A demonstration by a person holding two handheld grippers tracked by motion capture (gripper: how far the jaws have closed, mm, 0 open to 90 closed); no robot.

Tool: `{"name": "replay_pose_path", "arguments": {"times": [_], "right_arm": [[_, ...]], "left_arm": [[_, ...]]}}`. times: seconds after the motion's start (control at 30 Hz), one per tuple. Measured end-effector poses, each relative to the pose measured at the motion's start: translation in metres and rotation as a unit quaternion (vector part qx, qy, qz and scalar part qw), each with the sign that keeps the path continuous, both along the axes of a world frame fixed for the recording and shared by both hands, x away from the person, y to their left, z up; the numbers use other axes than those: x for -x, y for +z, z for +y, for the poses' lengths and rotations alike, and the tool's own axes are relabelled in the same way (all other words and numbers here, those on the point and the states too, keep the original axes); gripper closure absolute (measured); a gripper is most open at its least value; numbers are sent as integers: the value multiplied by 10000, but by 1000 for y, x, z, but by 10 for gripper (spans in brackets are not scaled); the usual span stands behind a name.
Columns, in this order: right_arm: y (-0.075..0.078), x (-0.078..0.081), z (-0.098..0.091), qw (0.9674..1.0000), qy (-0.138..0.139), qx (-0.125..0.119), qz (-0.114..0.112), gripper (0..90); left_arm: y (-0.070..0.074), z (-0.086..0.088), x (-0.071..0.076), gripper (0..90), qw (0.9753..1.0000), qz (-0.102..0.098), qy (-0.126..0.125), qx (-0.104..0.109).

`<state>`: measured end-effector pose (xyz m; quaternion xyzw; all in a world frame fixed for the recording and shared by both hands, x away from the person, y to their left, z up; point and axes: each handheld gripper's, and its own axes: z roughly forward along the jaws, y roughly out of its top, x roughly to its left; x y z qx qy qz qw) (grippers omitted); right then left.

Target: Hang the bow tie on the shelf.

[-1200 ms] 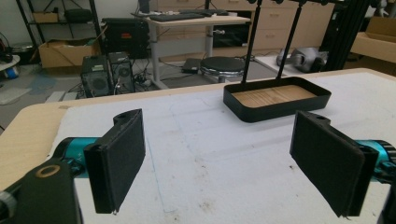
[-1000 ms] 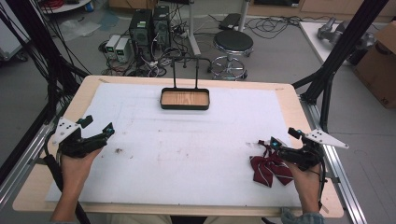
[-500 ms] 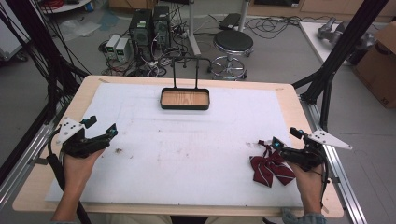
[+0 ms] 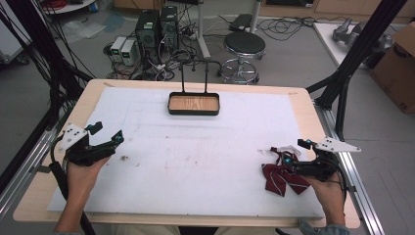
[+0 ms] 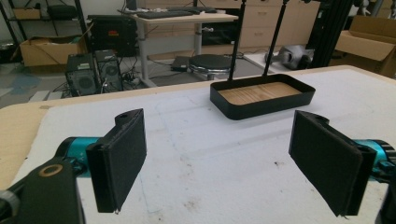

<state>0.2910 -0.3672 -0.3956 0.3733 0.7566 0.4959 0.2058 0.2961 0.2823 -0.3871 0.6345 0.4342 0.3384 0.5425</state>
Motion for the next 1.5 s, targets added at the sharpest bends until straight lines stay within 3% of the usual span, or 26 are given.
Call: {"name": "replay_pose_path", "arguments": {"times": [0.23, 0.37, 0.43, 0.47, 0.6, 0.63, 0.87, 1.07, 1.3, 1.4, 1.5], "right_arm": [[-11, -2, -1, 9980, 475, 360, 225, 217], [-22, -5, 4, 9920, 816, 832, 481, 278], [-24, -5, 6, 9906, 863, 911, 536, 315], [-27, -6, 8, 9878, 962, 1084, 574, 360], [-31, -7, 11, 9856, 977, 1239, 614, 425], [-34, -7, 13, 9838, 955, 1387, 623, 450], [-43, -12, 16, 9797, 894, 1606, 798, 491], [-48, -10, 13, 9833, 792, 1456, 751, 650], [-45, -9, 15, 9857, 686, 1391, 657, 682], [-36, -7, 17, 9892, 625, 1241, 475, 685], [-18, -5, 20, 9940, 493, 969, 69, 691]], "left_arm": [[0, 0, 1, 193, 10000, 2, -5, -5], [0, -1, 0, 193, 10000, 24, -36, 6], [0, -1, 0, 193, 10000, 28, -41, 22], [0, -2, 0, 193, 10000, 29, -35, 32], [-1, -2, 0, 195, 10000, 44, -58, 2], [-1, -2, 0, 196, 10000, 44, -60, -2], [-2, -3, 0, 196, 9999, 74, -83, 25], [-2, -3, 0, 196, 9999, 73, -94, 80], [0, -3, 0, 196, 9999, 45, -91, 113], [1, -2, 1, 196, 9998, 37, -102, 142], [1, -1, 1, 196, 9998, 31, -95, 172]]}}
